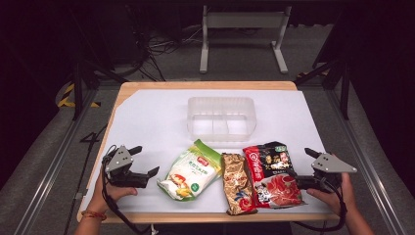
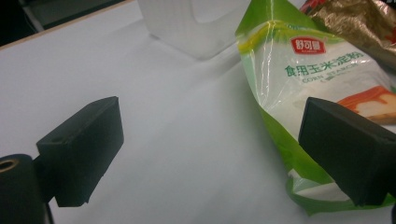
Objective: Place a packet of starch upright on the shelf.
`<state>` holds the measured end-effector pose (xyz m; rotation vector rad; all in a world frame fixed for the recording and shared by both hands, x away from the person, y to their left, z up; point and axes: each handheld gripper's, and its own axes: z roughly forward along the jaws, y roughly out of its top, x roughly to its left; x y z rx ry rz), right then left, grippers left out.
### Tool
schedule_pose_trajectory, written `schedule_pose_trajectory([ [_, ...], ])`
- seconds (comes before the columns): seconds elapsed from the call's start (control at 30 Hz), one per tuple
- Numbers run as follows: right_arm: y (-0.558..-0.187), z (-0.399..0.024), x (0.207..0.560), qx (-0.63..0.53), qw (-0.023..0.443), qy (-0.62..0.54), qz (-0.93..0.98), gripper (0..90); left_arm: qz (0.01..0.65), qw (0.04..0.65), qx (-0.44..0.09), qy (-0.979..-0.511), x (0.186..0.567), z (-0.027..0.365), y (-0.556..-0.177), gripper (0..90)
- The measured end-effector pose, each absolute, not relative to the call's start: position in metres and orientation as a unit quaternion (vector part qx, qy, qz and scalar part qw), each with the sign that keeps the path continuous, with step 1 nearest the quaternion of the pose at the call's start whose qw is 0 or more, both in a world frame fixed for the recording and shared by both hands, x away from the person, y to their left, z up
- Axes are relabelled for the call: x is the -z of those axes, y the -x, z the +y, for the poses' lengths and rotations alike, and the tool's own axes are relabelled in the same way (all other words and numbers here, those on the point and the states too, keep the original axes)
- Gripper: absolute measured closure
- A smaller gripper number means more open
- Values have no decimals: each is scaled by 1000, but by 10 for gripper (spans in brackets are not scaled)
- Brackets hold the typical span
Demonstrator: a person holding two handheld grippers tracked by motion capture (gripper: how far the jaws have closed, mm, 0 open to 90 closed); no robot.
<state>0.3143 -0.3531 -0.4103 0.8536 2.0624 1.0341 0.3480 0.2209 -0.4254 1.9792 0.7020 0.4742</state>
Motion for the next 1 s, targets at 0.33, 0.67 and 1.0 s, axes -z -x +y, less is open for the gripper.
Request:
schedule_pose_trajectory([
  [0.33,-317,-347,410,-395,318,-337,793,116,283,472,-149,-821,424,218,-354,63],
  [0.67,-312,-346,413,-391,309,-330,802,116,256,456,-147,-840,416,193,-369,67],
  [1.0,-310,-343,414,-385,308,-327,807,115,249,434,-110,-859,416,173,-388,75],
])
